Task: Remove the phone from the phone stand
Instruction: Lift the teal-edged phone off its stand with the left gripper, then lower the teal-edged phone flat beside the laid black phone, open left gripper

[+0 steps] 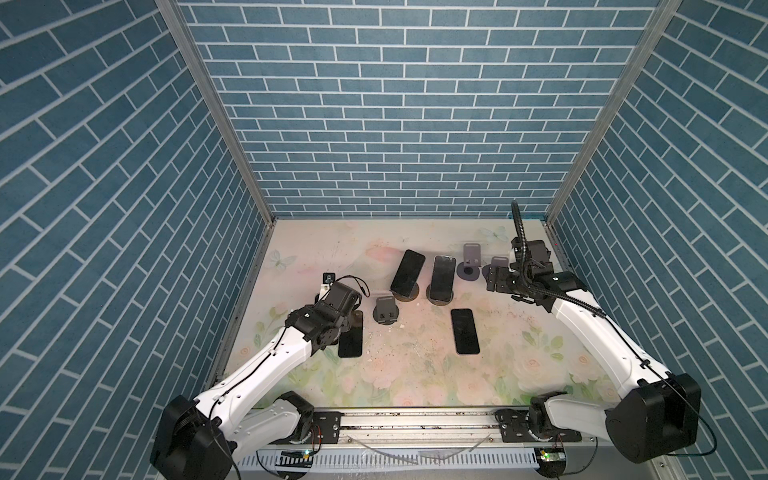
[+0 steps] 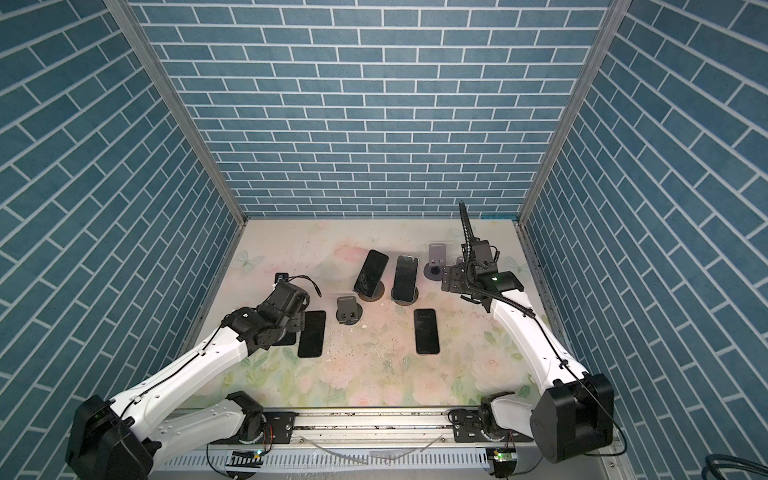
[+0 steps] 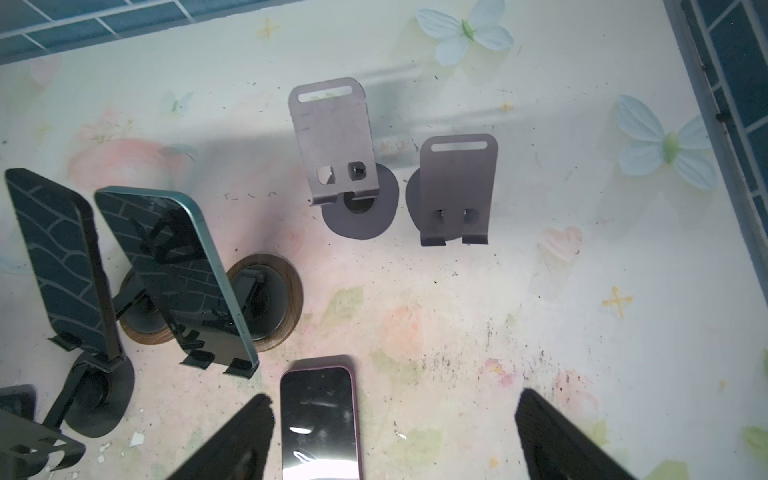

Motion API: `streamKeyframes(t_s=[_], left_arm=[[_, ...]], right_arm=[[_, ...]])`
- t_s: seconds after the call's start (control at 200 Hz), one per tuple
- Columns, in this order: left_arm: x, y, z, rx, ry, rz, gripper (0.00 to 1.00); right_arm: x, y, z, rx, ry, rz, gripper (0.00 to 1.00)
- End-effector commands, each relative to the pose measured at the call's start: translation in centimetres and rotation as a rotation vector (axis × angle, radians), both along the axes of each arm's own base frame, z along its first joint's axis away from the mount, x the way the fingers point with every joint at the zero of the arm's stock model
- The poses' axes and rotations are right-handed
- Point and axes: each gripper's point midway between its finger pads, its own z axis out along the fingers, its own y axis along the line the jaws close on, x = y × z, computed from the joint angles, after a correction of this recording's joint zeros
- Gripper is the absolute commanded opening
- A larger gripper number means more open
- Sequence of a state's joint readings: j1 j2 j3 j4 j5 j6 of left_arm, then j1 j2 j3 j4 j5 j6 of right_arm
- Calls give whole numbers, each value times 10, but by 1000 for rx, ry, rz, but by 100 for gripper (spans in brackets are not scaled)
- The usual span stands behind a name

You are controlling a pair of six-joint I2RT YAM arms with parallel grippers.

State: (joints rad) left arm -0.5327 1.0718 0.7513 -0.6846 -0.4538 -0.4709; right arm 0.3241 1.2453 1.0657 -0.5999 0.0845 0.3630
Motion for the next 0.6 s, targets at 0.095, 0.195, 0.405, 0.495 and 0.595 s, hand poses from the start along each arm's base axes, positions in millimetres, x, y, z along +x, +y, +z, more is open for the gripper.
streamKeyframes(t_s=[0.095, 0.195, 0.405, 0.495, 0.595], left_arm=[[-6, 9, -22, -26, 98, 22, 51], [-6, 13, -29, -24, 147, 18, 52], [-2, 21, -42, 3, 231, 20, 52], [-1, 25, -47, 38, 271, 34, 51], [0, 30, -50, 84, 312, 44, 51]], right_arm=[[2, 10, 29, 34, -61, -10, 92], [2, 15, 27, 40, -60, -2, 92], [4, 22, 27, 39, -53, 18, 92], [4, 23, 28, 37, -55, 23, 92], [5, 24, 30, 37, -59, 26, 92]])
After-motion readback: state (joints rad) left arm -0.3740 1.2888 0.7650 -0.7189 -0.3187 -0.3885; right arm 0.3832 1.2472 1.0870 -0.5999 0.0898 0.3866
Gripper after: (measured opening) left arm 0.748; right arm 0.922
